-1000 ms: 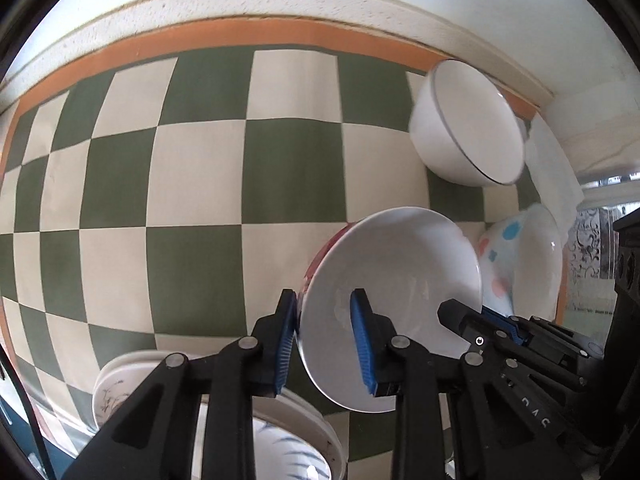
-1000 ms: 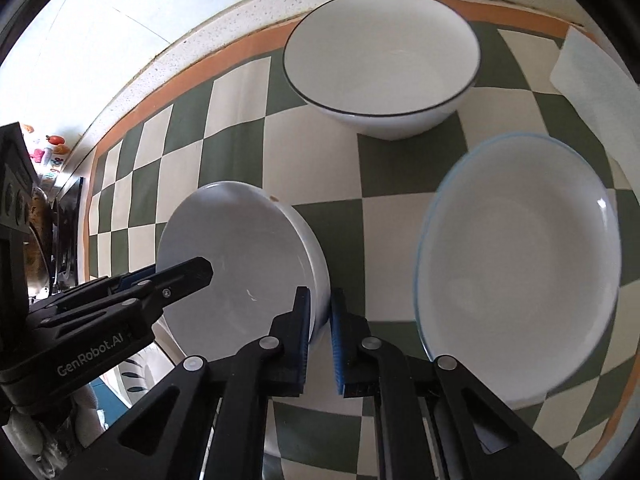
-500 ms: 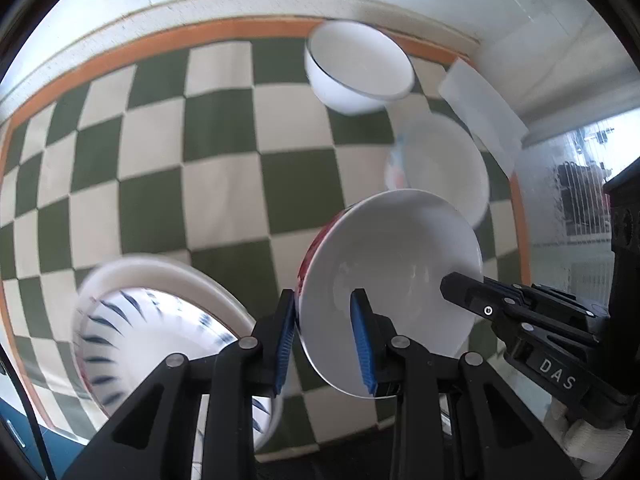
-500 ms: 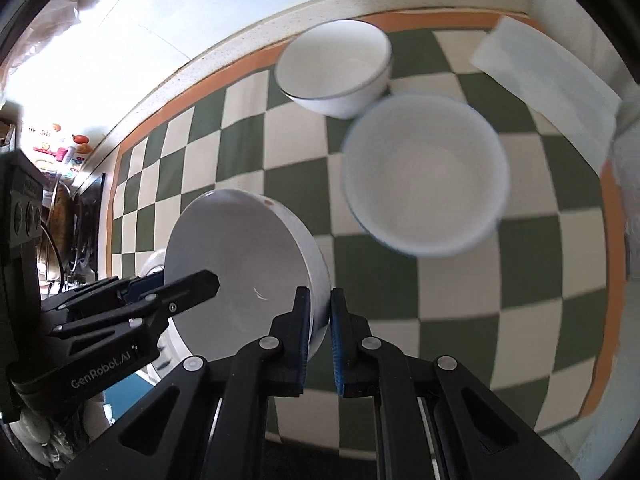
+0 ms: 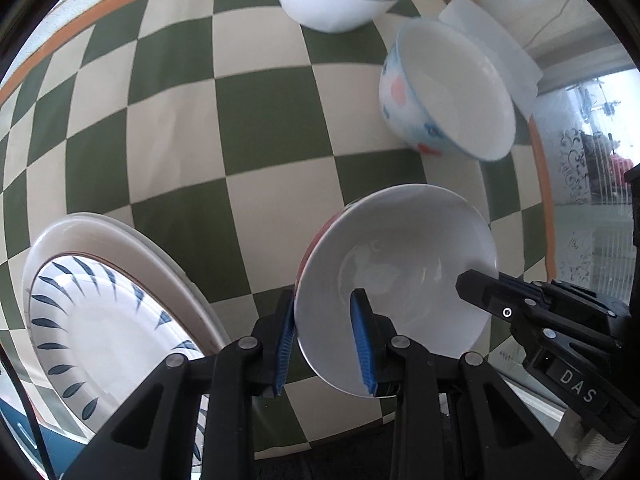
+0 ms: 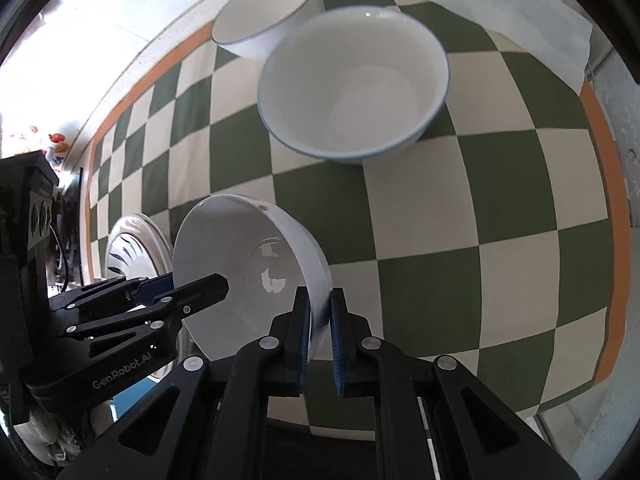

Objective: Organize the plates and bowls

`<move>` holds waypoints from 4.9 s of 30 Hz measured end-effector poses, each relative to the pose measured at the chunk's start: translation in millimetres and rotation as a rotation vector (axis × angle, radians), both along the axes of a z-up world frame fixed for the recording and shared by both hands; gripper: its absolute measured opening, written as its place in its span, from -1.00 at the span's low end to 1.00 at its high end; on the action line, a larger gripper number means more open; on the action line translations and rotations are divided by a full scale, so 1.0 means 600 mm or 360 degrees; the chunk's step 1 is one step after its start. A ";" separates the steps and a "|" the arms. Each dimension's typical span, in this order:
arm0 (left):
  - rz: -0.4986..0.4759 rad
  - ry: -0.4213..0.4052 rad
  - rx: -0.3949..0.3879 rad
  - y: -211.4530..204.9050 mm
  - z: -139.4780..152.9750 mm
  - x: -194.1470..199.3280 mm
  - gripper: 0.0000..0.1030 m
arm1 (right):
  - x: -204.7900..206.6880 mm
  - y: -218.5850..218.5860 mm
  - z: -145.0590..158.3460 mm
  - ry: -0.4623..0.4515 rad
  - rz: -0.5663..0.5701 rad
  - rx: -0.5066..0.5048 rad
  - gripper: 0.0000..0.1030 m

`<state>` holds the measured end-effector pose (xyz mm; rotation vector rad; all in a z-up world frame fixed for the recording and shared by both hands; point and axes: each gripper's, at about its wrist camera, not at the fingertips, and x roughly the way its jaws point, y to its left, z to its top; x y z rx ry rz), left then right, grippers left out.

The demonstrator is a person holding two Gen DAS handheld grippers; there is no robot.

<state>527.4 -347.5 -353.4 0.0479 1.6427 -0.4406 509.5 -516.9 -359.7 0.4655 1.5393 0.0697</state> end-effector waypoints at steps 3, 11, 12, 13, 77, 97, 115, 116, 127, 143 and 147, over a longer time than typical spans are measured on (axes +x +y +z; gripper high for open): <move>-0.0012 0.0011 0.0006 -0.010 -0.006 -0.002 -0.51 | -0.006 -0.003 -0.010 0.0022 -0.0003 0.0001 -0.78; -0.0096 0.0024 0.0017 -0.044 -0.018 -0.020 -0.51 | -0.021 -0.018 -0.030 0.0087 -0.0033 -0.0002 -0.78; -0.0103 0.0029 0.0019 -0.050 -0.021 -0.023 -0.51 | -0.023 -0.021 -0.032 0.0091 -0.0041 0.0000 -0.78; -0.0112 0.0022 0.0018 -0.055 -0.021 -0.024 -0.51 | -0.026 -0.024 -0.033 0.0094 -0.0051 0.0003 -0.78; 0.0019 -0.0046 -0.0100 -0.149 0.028 0.200 -0.45 | 0.165 -0.176 -0.004 -0.0109 -0.0251 0.0026 -0.82; -0.0039 -0.0014 -0.0174 -0.053 0.129 0.051 -0.44 | -0.003 -0.100 0.131 -0.0119 -0.0206 0.0114 -0.83; -0.0166 0.0047 0.0019 -0.056 0.057 0.016 -0.44 | -0.050 -0.063 0.046 0.0063 -0.0166 0.0138 -0.83; -0.0174 0.0051 0.0031 -0.057 0.053 0.014 -0.44 | -0.049 -0.064 0.044 0.0071 -0.0164 0.0136 -0.83; -0.0140 0.0122 0.0055 -0.057 0.025 0.011 -0.44 | -0.038 -0.060 0.021 0.0138 -0.0160 0.0115 -0.83; 0.0234 -0.0111 -0.0114 -0.015 0.139 0.215 -0.39 | 0.059 -0.147 0.108 -0.0117 -0.0355 0.0284 -0.62; 0.0332 -0.0030 -0.0114 -0.022 0.087 0.320 -0.39 | 0.168 -0.153 0.086 -0.0161 -0.0325 0.0246 -0.56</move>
